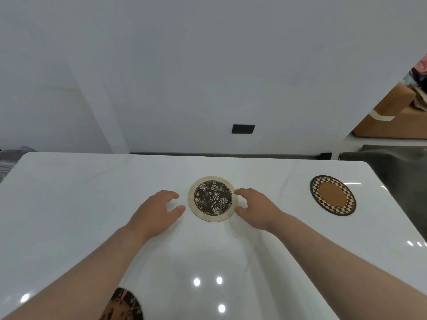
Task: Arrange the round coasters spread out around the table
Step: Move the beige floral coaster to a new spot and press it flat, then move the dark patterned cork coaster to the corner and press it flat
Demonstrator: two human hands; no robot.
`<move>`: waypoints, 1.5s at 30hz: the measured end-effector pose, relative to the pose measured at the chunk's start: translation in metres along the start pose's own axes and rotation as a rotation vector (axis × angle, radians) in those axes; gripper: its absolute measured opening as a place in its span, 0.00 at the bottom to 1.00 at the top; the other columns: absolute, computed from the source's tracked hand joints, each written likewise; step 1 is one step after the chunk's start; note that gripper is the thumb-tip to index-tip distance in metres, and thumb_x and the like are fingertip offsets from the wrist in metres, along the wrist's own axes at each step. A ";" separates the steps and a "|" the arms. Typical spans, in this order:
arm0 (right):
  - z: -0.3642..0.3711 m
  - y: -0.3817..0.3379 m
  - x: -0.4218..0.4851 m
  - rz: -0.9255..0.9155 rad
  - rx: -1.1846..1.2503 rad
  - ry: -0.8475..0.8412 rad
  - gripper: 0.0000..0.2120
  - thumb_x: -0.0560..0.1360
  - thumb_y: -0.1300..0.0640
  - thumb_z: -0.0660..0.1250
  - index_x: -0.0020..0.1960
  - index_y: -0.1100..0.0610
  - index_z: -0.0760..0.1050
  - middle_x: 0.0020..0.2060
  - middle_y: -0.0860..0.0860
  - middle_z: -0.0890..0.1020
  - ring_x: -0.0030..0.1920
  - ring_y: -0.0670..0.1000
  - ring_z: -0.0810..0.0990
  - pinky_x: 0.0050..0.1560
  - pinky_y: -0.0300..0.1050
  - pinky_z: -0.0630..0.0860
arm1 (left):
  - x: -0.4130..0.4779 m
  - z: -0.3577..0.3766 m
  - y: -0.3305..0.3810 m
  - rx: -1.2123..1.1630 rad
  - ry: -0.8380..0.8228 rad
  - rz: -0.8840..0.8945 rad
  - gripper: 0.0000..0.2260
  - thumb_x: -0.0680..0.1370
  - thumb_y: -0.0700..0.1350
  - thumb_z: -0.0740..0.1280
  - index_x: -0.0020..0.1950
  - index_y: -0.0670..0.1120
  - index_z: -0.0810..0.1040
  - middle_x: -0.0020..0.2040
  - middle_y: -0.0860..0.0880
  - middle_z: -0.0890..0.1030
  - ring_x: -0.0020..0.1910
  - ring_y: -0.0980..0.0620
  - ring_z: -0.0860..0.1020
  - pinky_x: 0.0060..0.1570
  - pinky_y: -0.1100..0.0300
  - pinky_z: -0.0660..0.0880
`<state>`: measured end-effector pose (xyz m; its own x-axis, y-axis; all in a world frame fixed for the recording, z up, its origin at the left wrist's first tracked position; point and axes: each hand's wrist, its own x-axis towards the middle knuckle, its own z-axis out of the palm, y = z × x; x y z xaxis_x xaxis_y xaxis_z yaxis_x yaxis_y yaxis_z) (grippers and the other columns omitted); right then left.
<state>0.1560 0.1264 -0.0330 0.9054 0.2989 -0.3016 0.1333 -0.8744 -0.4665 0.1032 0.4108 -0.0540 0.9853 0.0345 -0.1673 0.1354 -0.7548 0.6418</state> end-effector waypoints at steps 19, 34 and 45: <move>-0.023 -0.015 -0.182 -0.122 -0.116 -0.037 0.26 0.79 0.49 0.61 0.75 0.51 0.61 0.73 0.51 0.67 0.72 0.52 0.65 0.70 0.48 0.64 | -0.184 -0.013 0.056 0.283 0.089 0.082 0.20 0.78 0.56 0.62 0.69 0.53 0.71 0.69 0.57 0.71 0.67 0.55 0.69 0.64 0.59 0.67; -0.034 -0.041 -0.313 -0.213 -0.247 -0.078 0.27 0.78 0.47 0.60 0.75 0.50 0.60 0.72 0.49 0.68 0.71 0.52 0.67 0.68 0.51 0.66 | -0.327 -0.043 0.084 0.240 0.102 -0.124 0.21 0.76 0.54 0.63 0.68 0.55 0.72 0.70 0.56 0.72 0.69 0.55 0.68 0.66 0.57 0.65; -0.046 -0.083 -0.353 -0.264 -0.226 -0.075 0.25 0.78 0.47 0.60 0.74 0.49 0.63 0.73 0.48 0.68 0.72 0.50 0.66 0.69 0.46 0.64 | -0.385 -0.085 0.094 0.284 -0.025 -0.176 0.21 0.76 0.53 0.63 0.69 0.52 0.71 0.68 0.53 0.74 0.63 0.52 0.72 0.60 0.58 0.71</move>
<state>-0.1561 0.0760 0.1511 0.7966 0.5460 -0.2594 0.4524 -0.8231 -0.3433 -0.2549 0.3819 0.1341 0.9461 0.1671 -0.2776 0.2654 -0.8912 0.3679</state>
